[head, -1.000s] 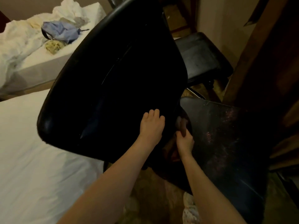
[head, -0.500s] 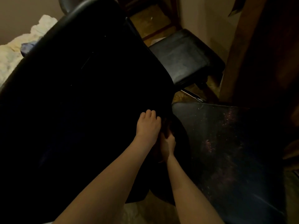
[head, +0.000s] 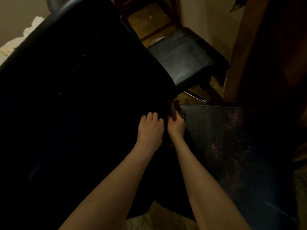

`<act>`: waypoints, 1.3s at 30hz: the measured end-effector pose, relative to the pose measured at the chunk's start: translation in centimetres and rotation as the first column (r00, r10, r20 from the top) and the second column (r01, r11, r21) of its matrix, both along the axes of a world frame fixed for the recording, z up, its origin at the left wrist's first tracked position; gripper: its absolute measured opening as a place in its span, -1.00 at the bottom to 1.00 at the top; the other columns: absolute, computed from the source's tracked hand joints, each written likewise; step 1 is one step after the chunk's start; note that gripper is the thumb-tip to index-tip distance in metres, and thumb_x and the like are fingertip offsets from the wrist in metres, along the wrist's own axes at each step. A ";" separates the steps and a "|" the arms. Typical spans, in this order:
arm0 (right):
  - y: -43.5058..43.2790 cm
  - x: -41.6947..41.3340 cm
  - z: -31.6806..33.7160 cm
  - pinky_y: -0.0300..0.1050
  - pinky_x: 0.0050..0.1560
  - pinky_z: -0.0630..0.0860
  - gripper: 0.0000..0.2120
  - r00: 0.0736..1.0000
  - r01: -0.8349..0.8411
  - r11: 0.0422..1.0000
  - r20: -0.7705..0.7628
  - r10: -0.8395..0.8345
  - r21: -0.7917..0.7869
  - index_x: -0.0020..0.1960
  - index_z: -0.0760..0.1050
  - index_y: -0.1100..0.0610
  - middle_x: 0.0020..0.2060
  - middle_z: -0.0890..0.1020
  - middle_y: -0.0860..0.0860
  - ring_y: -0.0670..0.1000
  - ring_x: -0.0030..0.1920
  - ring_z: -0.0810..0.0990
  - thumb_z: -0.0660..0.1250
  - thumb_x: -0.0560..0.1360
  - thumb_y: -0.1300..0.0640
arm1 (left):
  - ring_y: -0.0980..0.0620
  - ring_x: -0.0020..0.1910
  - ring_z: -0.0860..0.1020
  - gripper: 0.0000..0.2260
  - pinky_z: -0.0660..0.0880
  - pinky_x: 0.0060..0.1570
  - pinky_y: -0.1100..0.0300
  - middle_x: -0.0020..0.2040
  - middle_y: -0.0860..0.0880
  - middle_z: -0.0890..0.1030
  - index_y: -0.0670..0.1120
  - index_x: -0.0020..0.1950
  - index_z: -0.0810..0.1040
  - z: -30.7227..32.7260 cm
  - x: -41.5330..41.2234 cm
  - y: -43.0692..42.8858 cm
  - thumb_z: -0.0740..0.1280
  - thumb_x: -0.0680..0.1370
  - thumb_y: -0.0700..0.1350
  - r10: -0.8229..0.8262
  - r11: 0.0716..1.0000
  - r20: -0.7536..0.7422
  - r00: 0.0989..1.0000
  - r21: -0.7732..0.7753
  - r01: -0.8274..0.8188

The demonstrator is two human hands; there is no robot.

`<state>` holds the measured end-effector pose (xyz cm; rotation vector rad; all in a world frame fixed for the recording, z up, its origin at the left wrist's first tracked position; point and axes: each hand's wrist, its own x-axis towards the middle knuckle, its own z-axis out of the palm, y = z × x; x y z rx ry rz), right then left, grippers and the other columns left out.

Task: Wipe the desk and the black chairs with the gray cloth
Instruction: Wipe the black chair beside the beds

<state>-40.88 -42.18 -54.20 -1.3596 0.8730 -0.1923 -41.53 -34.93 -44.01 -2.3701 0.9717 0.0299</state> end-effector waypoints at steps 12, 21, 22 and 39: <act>-0.7 0.3 -4.5 -0.03 0.22 0.37 -0.63 0.901 -0.072 0.989 -0.418 0.119 0.126 0.35 0.41 0.18 0.28 0.48 0.19 0.19 0.28 0.45 0.07 0.63 0.06 | -0.11 0.25 0.28 -0.68 0.26 0.21 0.06 0.25 -0.11 0.31 -0.07 0.29 0.33 -0.5 3.1 -1.5 0.18 0.55 -0.06 -0.009 0.999 0.051 0.999 0.041 0.007; -4.3 5.3 -1.9 -0.06 0.17 0.38 -0.60 0.996 0.000 0.970 -0.084 -0.021 -0.244 0.41 0.34 0.10 0.29 0.47 0.17 0.18 0.26 0.46 0.17 0.58 0.16 | -0.14 0.26 0.28 -0.68 0.24 0.19 0.04 0.26 -0.13 0.33 -0.09 0.28 0.37 -0.4 3.4 -1.6 0.21 0.53 -0.10 -0.009 0.998 -0.014 1.000 -0.067 0.008; -3.9 4.9 -2.6 -0.10 0.13 0.37 -0.64 0.990 -0.032 0.979 -0.143 0.003 -0.203 0.39 0.36 0.13 0.27 0.48 0.18 0.18 0.25 0.46 0.14 0.60 0.15 | -0.14 0.27 0.28 -0.68 0.24 0.19 0.04 0.26 -0.13 0.33 -0.10 0.27 0.37 -0.4 3.3 -1.5 0.21 0.53 -0.11 -0.010 0.998 -0.024 1.000 -0.069 0.008; -0.5 -7.3 -0.6 -0.06 0.10 0.41 -0.64 0.856 -0.376 0.916 -0.433 0.283 -0.144 0.37 0.38 0.11 0.22 0.52 0.20 0.23 0.21 0.47 0.15 0.58 0.17 | -0.11 0.22 0.32 -0.71 0.33 0.11 0.10 0.24 -0.10 0.34 -0.10 0.25 0.38 3.6 -4.0 1.4 0.21 0.53 -0.24 -0.038 0.926 -0.276 0.960 -0.371 -0.070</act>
